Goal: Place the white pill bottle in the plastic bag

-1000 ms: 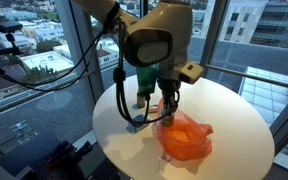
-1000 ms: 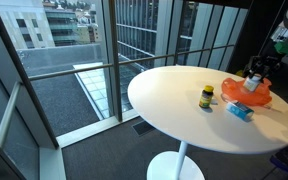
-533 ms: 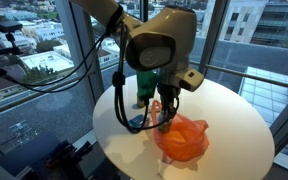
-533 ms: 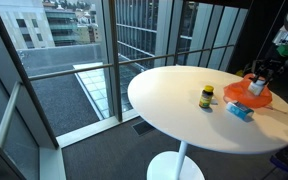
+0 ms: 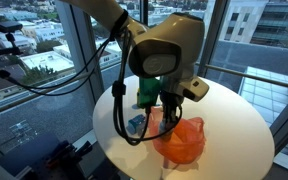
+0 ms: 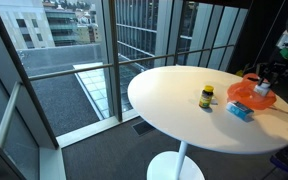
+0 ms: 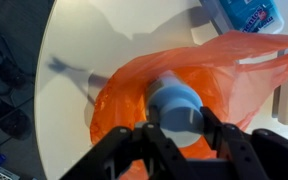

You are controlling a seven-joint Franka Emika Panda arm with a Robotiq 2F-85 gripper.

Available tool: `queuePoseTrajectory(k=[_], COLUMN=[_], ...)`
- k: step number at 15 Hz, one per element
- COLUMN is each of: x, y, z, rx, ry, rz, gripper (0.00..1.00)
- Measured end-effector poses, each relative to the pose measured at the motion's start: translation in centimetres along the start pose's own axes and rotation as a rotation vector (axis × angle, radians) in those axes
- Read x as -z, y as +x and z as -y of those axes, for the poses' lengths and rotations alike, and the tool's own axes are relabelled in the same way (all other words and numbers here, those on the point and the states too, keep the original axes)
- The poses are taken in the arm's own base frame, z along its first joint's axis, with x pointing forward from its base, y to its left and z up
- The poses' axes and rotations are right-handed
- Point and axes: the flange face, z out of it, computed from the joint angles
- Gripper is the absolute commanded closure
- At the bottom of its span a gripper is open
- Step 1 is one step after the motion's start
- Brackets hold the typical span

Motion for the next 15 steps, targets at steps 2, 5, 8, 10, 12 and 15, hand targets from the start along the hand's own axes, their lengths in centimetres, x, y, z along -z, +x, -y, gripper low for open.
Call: queuePoseTrajectory(k=[2, 5, 8, 10, 12, 15], x=[-0.2, -0.6, -1.3, -1.8, -2.2, -2.5], y=[0.0, -0.1, -0.3, -0.3, -0.4, -0.4], z=[0.0, 0.3, 0.5, 0.6, 0.7, 0.9], rx=[0.009, 0.019, 0.028, 0.030, 0.033, 0.036], ry=[-0.014, -0.030, -0.041, -0.047, -0.051, -0.054], rz=[-0.001, 0.003, 0.012, 0.019, 0.025, 0.026], gripper=[0.81, 0.81, 0.81, 0.81, 0.81, 0.81])
